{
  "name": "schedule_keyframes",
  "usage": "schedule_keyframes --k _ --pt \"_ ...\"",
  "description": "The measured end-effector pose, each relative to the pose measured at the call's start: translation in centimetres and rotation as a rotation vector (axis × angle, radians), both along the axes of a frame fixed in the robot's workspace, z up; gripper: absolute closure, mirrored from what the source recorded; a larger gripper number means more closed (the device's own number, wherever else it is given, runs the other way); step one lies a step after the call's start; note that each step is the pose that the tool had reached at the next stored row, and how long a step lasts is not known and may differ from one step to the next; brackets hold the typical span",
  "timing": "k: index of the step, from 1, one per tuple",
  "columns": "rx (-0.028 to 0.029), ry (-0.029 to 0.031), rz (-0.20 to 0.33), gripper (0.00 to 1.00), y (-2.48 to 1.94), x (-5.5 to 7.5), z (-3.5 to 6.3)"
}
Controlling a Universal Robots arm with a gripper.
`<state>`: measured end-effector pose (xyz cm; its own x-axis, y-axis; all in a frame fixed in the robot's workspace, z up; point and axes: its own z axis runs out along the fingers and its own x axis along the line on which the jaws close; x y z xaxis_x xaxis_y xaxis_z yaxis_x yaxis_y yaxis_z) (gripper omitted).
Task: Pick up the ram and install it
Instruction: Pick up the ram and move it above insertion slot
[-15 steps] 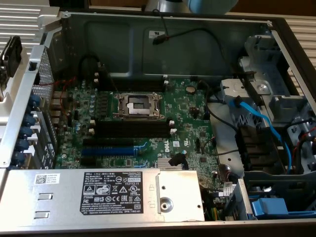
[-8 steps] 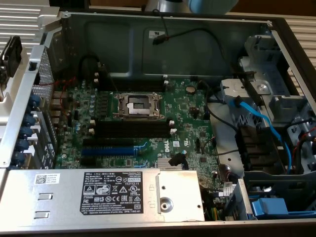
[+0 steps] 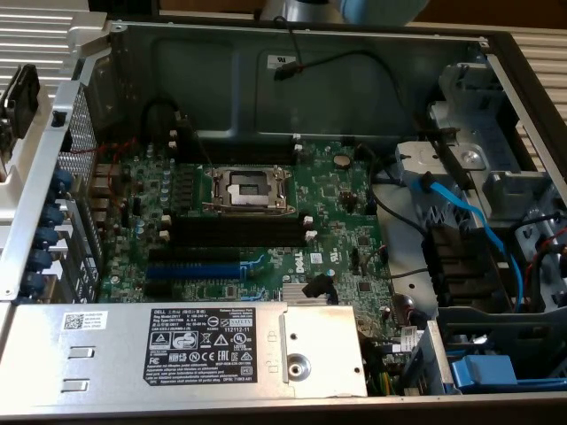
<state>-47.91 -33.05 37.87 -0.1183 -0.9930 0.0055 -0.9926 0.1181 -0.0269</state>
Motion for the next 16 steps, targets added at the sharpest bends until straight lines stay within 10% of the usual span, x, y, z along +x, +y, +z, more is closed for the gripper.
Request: schedule_keyframes --k 16 --pt "0.0135 0.0062 0.093 0.90 -2.31 0.0 -2.86"
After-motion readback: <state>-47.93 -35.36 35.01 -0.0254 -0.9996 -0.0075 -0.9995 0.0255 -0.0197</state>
